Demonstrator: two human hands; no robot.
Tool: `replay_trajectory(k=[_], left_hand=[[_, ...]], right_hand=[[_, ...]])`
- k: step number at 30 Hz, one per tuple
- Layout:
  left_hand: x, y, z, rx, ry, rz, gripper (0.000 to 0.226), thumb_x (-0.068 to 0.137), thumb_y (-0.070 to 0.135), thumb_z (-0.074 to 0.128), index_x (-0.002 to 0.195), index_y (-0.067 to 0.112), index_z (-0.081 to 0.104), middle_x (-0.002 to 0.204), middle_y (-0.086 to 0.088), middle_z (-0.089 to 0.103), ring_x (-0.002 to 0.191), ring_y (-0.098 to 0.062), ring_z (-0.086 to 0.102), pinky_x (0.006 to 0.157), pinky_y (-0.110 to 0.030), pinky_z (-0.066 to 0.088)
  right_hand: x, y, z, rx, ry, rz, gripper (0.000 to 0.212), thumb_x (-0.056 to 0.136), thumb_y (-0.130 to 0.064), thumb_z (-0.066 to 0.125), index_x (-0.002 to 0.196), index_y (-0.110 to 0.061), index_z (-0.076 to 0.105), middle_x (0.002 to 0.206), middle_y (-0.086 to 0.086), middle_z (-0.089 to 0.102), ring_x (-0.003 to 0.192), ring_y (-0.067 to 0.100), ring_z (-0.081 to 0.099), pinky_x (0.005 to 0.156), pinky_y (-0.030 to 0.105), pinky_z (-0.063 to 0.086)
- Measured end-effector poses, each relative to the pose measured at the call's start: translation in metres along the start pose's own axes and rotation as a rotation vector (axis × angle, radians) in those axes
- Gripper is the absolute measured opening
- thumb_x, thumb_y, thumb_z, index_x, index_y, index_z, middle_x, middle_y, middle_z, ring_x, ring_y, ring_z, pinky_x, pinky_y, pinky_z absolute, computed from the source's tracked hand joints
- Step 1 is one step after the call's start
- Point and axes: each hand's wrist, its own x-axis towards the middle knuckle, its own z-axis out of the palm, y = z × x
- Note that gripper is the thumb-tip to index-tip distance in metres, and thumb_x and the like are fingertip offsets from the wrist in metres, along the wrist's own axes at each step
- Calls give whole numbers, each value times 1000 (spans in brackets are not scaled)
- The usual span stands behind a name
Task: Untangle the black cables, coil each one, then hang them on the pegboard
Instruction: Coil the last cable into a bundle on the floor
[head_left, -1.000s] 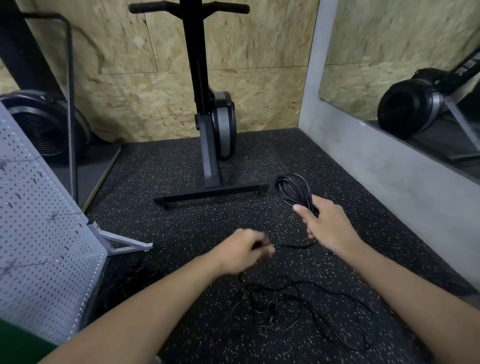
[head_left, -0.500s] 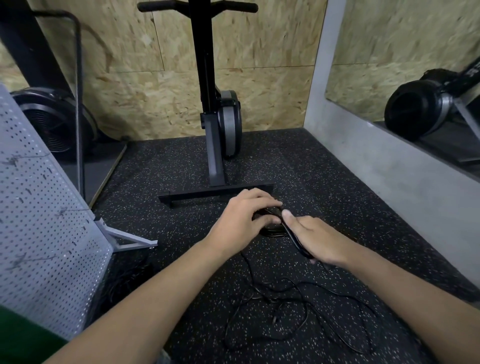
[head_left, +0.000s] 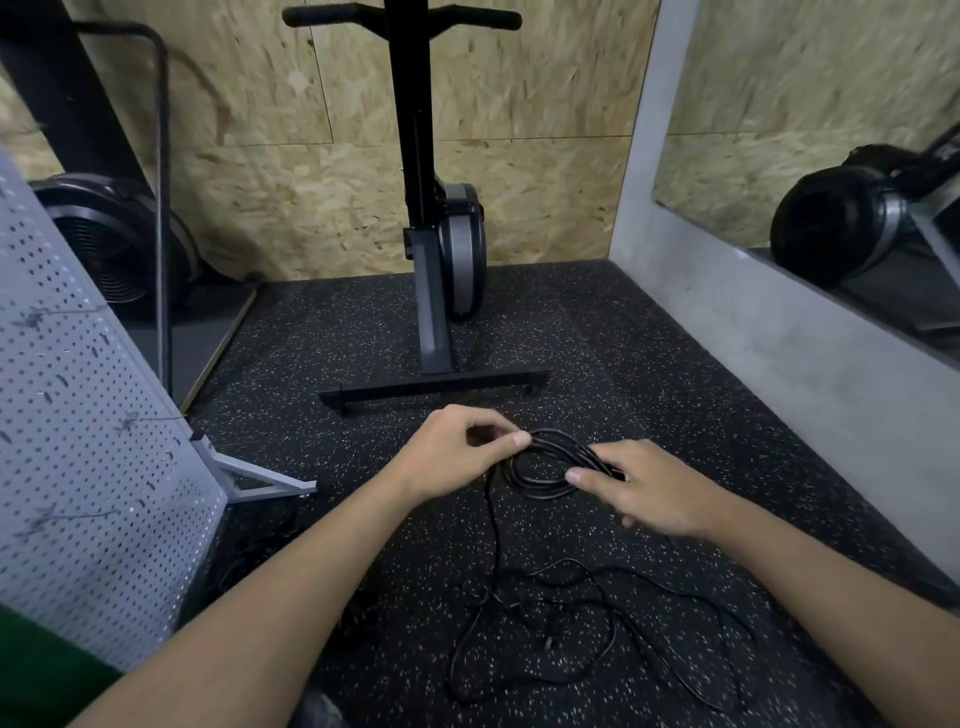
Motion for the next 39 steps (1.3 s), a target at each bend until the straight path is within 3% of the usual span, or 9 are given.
replay_trajectory(k=[4, 8, 11, 13, 21, 24, 29, 35, 39], left_hand=[[-3, -14, -2, -91, -34, -130, 20, 99, 50, 65, 112, 41, 78, 110, 24, 75, 108, 2, 67, 107, -35, 50], [0, -16, 4, -36, -7, -106, 10, 101, 35, 68, 107, 34, 76, 103, 17, 75, 101, -2, 69, 99, -37, 55], [3, -8, 15, -59, 99, -125, 6, 101, 23, 69, 100, 25, 75, 96, 13, 75, 96, -9, 71, 89, -40, 61], [4, 6, 22, -290, 193, -212, 10, 104, 15, 65, 100, 18, 74, 98, 0, 75, 93, -17, 75, 80, -41, 65], [10, 43, 30, -983, 380, -386, 20, 108, 7, 53, 113, -4, 69, 100, -16, 72, 81, -18, 72, 79, -39, 66], [10, 45, 30, -1085, 402, -391, 21, 109, 5, 51, 108, -3, 71, 99, -17, 75, 82, -19, 75, 72, -33, 65], [11, 47, 29, -1122, 428, -382, 22, 108, 5, 51, 102, -1, 71, 104, -21, 73, 91, -25, 73, 75, -34, 66], [10, 33, 31, -960, 346, -334, 22, 107, 19, 58, 109, 3, 72, 111, -19, 73, 94, -22, 70, 84, -39, 64], [2, 18, 45, -741, -24, -358, 27, 108, 22, 50, 132, 24, 62, 122, -2, 75, 111, -17, 71, 101, -45, 58]], right_hand=[[-1, 7, -4, -28, 88, 13, 33, 105, -45, 54, 83, -21, 59, 66, -4, 61, 58, 14, 69, 62, 27, 59], [2, 10, -4, 0, 202, 26, 39, 102, -57, 50, 101, -20, 64, 81, -2, 71, 59, 13, 69, 59, 24, 54], [4, 10, -2, 78, 272, 65, 36, 101, -59, 51, 95, -25, 59, 82, 7, 73, 65, 29, 73, 62, 46, 61], [5, 9, 0, 160, 290, 67, 36, 101, -56, 54, 89, -23, 61, 81, 9, 72, 67, 30, 73, 69, 58, 61], [11, -2, 12, 283, 328, -19, 13, 104, -43, 58, 105, -39, 70, 97, -16, 75, 91, 5, 71, 86, 36, 59], [12, -4, 13, 321, 263, -56, 18, 105, -42, 57, 117, -38, 69, 106, -19, 77, 105, -4, 68, 95, 27, 51], [12, -8, 14, 364, 177, -52, 17, 106, -36, 57, 107, -25, 69, 96, -6, 78, 93, 4, 73, 88, 30, 54], [12, -8, 14, 365, 289, -22, 21, 106, -33, 58, 92, -19, 63, 80, -2, 68, 71, 19, 75, 81, 45, 61], [12, -13, 7, 556, 351, 7, 31, 105, -34, 59, 98, -4, 65, 74, 3, 68, 69, 23, 72, 83, 49, 58]])
